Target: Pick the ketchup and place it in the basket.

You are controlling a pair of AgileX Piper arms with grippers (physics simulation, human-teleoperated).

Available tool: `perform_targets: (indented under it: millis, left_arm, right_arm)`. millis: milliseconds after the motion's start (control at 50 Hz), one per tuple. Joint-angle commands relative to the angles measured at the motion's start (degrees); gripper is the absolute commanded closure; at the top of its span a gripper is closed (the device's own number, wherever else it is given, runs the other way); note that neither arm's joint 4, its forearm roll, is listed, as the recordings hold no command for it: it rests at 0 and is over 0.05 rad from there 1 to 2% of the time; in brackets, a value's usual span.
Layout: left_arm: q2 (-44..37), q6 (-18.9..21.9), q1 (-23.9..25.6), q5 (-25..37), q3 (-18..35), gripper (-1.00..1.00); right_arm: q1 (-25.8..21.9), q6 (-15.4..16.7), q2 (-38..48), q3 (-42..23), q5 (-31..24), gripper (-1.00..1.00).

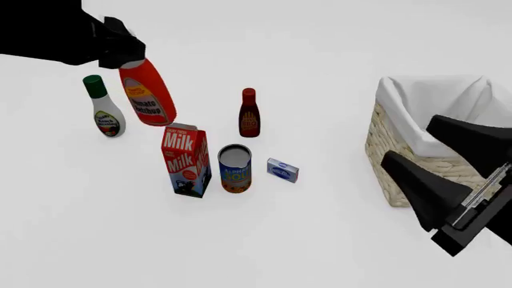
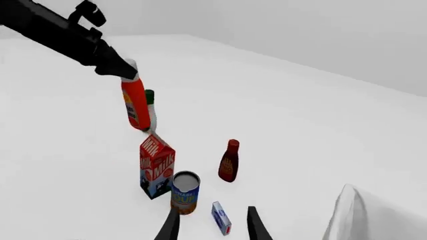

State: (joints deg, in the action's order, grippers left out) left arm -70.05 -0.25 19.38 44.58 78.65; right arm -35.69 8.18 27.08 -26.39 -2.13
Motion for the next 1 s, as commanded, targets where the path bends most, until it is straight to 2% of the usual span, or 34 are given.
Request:
perform_targets:
  millis: [20,600,1000]
  left_arm:
    - [0.91,1.16,4.17,0.95,-1.20,1.00]
    - [-0.60,1.18,10.76,1.98,-1.89,1.00]
    - [-0.24,0.66,14.91,2.15,-3.52,1.00]
  right_arm:
    - [-4.84,0.47,5.03,-5.38,-2.00,-1.00]
    - [-16.47,-2.46,15.20,-11.09,-1.63,-1.00]
    - [-19.01,-0.25,18.66,-13.11,0.26,-1.00]
